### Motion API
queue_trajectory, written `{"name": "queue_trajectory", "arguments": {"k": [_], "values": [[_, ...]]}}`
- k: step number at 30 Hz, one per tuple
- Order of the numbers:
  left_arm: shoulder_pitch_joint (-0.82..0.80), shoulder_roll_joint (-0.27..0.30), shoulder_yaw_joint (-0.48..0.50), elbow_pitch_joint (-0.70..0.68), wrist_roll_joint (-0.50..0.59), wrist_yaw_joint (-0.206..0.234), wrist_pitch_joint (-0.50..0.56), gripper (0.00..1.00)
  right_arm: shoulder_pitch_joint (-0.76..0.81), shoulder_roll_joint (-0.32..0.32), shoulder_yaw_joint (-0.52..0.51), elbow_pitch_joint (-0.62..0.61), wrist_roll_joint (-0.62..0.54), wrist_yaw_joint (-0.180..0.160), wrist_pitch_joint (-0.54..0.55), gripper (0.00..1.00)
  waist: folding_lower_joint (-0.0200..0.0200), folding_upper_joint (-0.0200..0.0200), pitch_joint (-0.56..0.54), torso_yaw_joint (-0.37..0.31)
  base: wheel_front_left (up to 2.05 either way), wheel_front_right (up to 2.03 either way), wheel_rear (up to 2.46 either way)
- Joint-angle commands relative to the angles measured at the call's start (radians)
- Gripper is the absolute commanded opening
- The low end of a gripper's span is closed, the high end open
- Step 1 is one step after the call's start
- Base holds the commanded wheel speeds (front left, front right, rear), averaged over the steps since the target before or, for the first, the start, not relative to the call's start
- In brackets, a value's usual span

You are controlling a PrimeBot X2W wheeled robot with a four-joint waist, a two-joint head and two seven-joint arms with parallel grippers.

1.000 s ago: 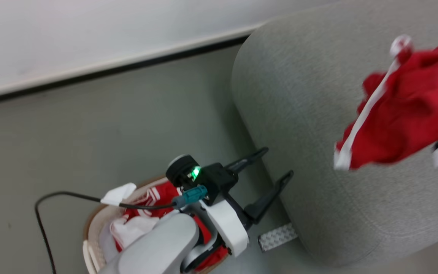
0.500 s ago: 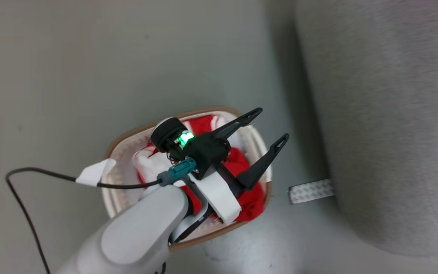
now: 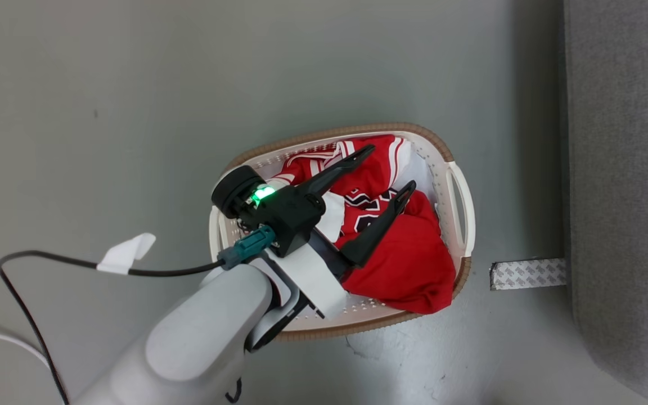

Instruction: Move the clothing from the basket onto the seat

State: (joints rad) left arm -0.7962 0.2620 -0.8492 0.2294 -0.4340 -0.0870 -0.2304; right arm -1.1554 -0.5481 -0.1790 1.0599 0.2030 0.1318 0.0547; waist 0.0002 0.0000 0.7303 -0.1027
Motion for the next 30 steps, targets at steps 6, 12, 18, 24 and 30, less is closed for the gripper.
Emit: {"name": "queue_trajectory", "arguments": {"k": [6, 12, 18, 24, 30], "values": [[0.001, -0.005, -0.002, 0.018, -0.005, 0.004, -0.014, 1.0, -0.001, 0.025, 0.076, 0.024, -0.013, -0.002, 0.072, 1.0, -0.0002, 0.0, -0.052, -0.022, 0.0, 0.0, 0.0], [0.054, -0.012, 0.004, 0.053, -0.025, 0.014, -0.025, 1.0, 0.045, 0.041, 0.204, 0.021, 0.023, -0.002, 0.206, 1.0, -0.0002, 0.0, -0.187, -0.05, 0.0, 0.0, 0.0], [0.131, -0.02, 0.033, 0.082, -0.062, 0.034, -0.033, 1.0, 0.125, 0.02, 0.385, -0.109, 0.138, -0.002, 0.314, 1.0, -0.0002, 0.0, -0.355, -0.071, 0.0, 0.0, 0.0], [0.209, -0.014, 0.102, 0.085, -0.092, 0.069, -0.034, 1.0, 0.235, -0.065, 0.528, -0.387, 0.308, -0.002, 0.288, 1.0, -0.0002, 0.0, -0.506, -0.061, 0.0, 0.0, 0.0], [0.291, 0.001, 0.219, 0.056, -0.115, 0.114, -0.034, 1.0, 0.369, -0.109, 0.543, -0.601, 0.408, -0.002, 0.194, 1.0, -0.0002, 0.0, -0.624, -0.015, 0.0, 0.0, 0.0]]}}
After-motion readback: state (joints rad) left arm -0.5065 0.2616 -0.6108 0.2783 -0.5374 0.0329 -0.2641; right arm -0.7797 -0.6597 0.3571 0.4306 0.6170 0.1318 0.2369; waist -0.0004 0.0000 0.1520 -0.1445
